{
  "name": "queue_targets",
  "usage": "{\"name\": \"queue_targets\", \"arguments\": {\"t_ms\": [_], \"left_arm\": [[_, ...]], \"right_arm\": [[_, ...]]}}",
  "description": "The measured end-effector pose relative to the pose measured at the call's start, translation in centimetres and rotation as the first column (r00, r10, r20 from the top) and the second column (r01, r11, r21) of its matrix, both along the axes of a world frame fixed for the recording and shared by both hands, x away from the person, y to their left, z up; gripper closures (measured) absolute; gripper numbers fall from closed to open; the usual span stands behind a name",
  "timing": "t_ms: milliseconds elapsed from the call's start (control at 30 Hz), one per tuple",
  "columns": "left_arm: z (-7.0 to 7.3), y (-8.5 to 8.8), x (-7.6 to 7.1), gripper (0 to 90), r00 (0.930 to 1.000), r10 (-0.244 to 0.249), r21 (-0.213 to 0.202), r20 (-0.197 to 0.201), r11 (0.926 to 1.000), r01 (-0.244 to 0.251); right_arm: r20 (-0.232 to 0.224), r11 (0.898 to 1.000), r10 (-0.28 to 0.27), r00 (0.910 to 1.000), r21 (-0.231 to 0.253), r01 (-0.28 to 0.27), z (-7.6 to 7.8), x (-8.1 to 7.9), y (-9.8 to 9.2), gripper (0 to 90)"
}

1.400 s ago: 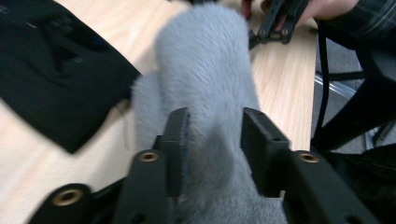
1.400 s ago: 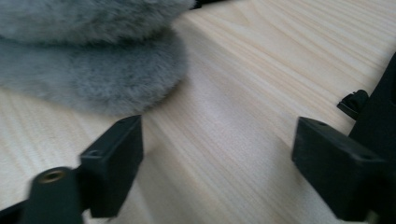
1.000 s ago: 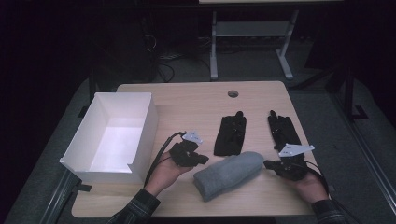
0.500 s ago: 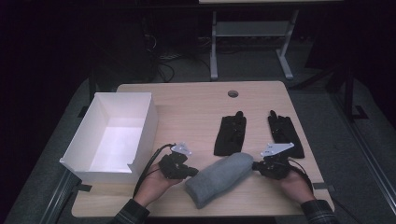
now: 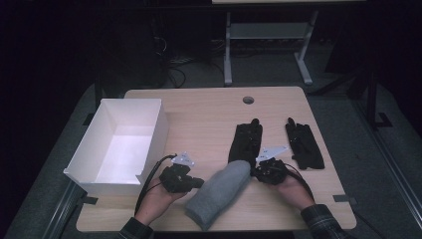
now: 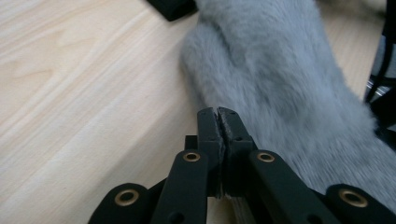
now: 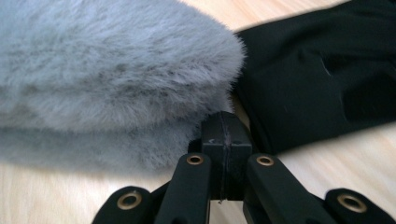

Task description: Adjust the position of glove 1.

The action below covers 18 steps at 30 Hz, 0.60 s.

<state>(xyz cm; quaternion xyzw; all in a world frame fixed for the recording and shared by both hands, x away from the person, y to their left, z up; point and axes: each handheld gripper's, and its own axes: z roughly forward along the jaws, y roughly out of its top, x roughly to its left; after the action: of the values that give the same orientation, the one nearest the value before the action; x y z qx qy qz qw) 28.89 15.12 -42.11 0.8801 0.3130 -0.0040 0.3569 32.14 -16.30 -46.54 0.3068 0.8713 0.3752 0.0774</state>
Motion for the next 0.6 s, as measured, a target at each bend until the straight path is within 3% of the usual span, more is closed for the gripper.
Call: {"name": "queue_targets", "arguments": {"t_ms": [100, 200, 233, 333, 367, 433, 467, 600], "left_arm": [[0.1, 0.1, 0.1, 84.0, 0.9996, 0.025, -0.015, 0.008, 0.9996, -0.025], [0.3, 0.3, 0.3, 69.6, 0.9991, 0.034, -0.015, 0.025, 0.9993, -0.034], [0.4, 0.2, 0.3, 69.6, 0.9986, 0.047, -0.031, 0.025, 0.9984, -0.046], [0.7, 0.2, 0.5, 55.5, 0.9979, 0.057, -0.053, 0.032, 0.9971, -0.055], [0.9, 0.1, 0.6, 45.5, 0.9980, 0.052, -0.062, 0.036, 0.9968, -0.050], [1.2, -0.2, 0.6, 41.7, 0.9983, 0.045, -0.084, 0.038, 0.9956, -0.041], [1.2, -0.4, 0.6, 33.7, 0.9985, 0.040, -0.088, 0.037, 0.9954, -0.037], [1.5, -1.6, 0.7, 20.8, 0.9986, 0.009, -0.091, 0.051, 0.9958, -0.004]], "right_arm": [[0.007, 1.000, 0.010, 0.9999, -0.010, -0.010, 0.0, 0.5, 0.9, 90.0], [0.012, 1.000, 0.005, 0.9999, -0.013, -0.005, 0.2, 0.6, 1.2, 86.6], [0.014, 1.000, -0.002, 0.9999, -0.011, 0.002, 0.3, 0.5, 1.0, 82.1], [0.011, 1.000, -0.025, 0.9996, 0.019, 0.024, 0.6, 0.5, -0.2, 70.2], [0.014, 0.998, -0.047, 0.9988, 0.032, 0.046, 0.8, 0.4, -1.2, 63.0], [0.023, 0.998, -0.050, 0.9985, 0.036, 0.050, 0.8, 0.4, -1.6, 61.6], [0.020, 0.997, -0.065, 0.9977, 0.040, 0.064, 0.8, 0.1, -2.5, 53.7], [0.015, 0.996, -0.092, 0.9956, 0.015, 0.092, 0.4, -0.5, -3.9, 42.8]]}}
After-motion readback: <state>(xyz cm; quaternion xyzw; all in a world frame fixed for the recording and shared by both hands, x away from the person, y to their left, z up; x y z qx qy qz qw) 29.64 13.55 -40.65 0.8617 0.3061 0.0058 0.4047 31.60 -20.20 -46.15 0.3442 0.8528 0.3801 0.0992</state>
